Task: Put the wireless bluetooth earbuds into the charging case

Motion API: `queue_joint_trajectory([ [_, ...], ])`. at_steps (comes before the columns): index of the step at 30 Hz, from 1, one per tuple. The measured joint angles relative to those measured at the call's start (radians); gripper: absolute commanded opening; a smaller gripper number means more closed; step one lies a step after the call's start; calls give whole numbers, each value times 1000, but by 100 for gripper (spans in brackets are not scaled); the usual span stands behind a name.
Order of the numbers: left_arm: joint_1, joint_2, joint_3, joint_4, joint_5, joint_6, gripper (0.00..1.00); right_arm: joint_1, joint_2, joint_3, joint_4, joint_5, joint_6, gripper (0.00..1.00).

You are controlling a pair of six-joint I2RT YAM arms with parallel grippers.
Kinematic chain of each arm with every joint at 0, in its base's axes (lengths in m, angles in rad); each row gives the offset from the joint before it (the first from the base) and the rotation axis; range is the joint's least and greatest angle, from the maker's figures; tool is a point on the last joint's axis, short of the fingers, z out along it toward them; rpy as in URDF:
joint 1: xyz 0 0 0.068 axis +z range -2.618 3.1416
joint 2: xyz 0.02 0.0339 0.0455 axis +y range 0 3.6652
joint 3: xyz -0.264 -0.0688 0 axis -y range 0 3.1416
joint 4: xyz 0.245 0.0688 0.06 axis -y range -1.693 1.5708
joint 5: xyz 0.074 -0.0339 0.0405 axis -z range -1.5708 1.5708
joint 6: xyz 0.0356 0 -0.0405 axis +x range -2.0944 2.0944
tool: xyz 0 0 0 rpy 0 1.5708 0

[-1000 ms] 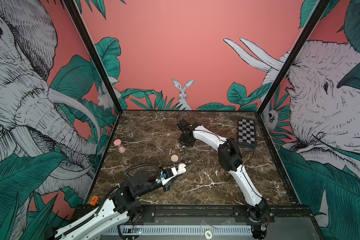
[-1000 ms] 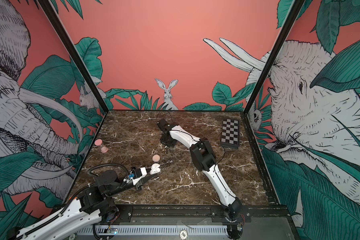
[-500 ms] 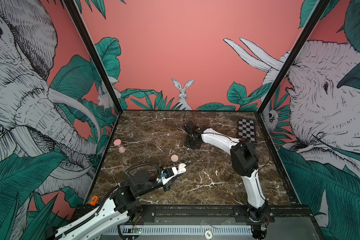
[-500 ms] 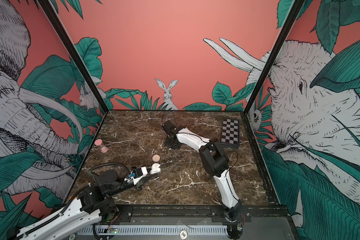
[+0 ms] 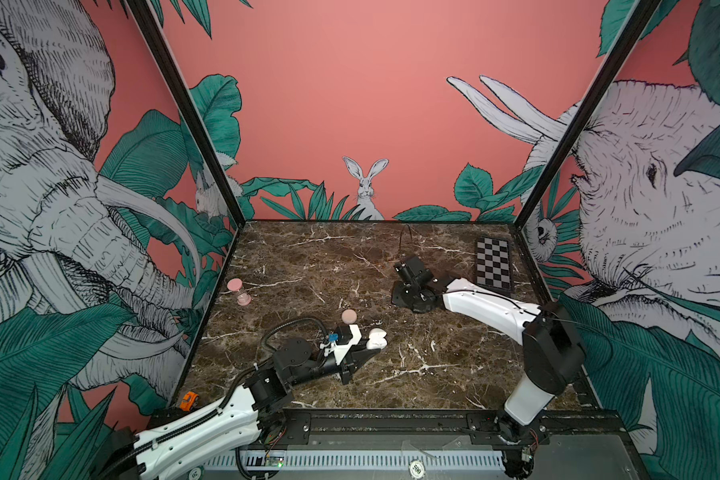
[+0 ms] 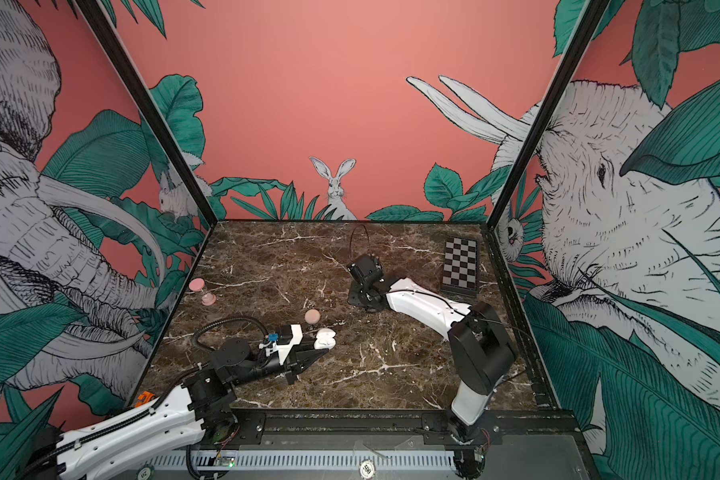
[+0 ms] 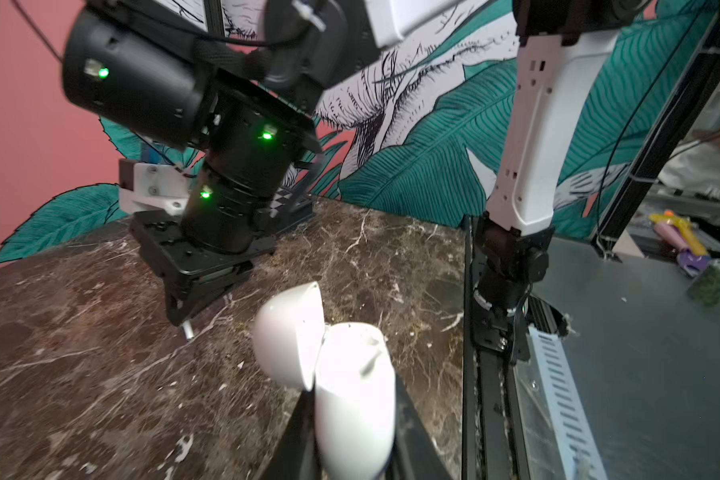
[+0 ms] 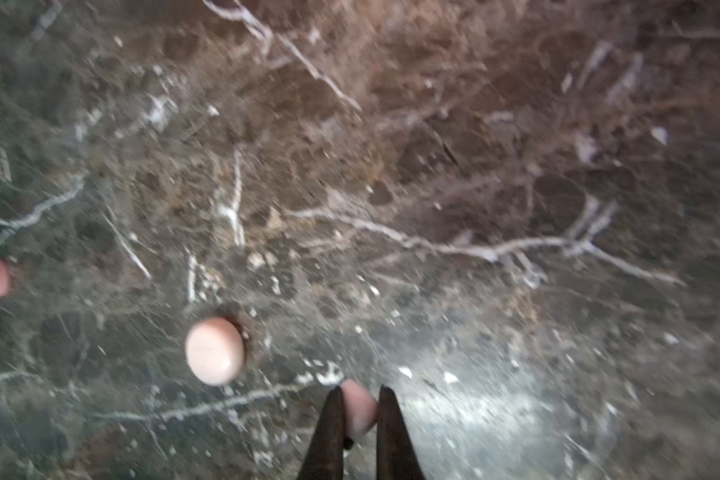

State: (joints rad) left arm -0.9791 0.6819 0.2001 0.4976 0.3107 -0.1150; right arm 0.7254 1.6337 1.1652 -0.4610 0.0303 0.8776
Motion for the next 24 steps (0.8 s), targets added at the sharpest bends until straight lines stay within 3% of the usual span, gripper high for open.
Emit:
queue_joint_trajectory([
  [5,0,147,-64,200,3,-39,0,-1,-127,-81,31,3,-45,10],
  [10,0,188,-97,370,-13,-60,0,-1,-220,-118,69,8,-78,10],
  [18,0,247,-120,484,-33,-65,0,8,-349,-171,90,8,-129,10],
  [24,0,339,-125,569,-64,-65,0,71,-432,-171,106,15,-193,10],
])
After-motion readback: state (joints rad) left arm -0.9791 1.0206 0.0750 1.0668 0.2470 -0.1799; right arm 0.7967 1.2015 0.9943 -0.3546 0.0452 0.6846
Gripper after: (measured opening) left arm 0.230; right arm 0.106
